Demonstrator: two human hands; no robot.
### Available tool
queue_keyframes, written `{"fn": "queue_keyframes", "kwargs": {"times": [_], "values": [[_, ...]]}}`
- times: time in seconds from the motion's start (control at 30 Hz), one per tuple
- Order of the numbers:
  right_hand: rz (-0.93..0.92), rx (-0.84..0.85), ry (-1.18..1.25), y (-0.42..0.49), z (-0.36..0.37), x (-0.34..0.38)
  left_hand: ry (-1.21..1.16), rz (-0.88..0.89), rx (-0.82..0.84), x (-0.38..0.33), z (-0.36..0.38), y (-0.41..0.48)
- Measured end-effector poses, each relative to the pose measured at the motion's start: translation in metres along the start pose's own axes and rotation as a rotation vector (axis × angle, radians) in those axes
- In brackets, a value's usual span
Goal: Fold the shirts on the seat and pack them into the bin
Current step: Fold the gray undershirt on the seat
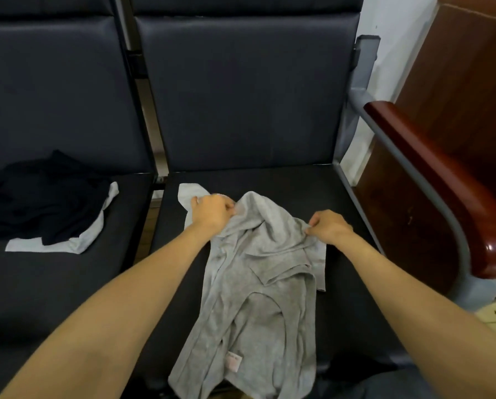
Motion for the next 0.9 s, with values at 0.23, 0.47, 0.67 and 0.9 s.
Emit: {"fn": "queue_keyframes", "kwargs": {"times": [0.23,0.47,0.67,0.9], "values": [[-0.531,-0.811,0.178,-0.078,-0.085,0.033,-0.316,0.476,-0.634,0.004,-0.085,-0.081],[-0.831,-0.201,-0.069,-0.135,-0.006,0.009,0.106,0.722,-0.124,0.068,-0.009,-0.176],[-0.421,-0.32,0.056,-0.128,-0.011,-0.016,-0.295,0.216,-0.14,0.075,-0.036,-0.146],[0.139,-0.093,-0.047,-0.089,0.006,-0.038,-0.004,-0.079,-0.088,0.045,-0.022,-0.065]]}}
Point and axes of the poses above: each hand's wrist, its own y-axis towards the middle knuckle, its own z-axis out of the palm, x = y × z, the point moved 9 cm from there along y, towards the middle knuckle, and after that the axes turned 8 degrees about -z, right-handed, at the moved point
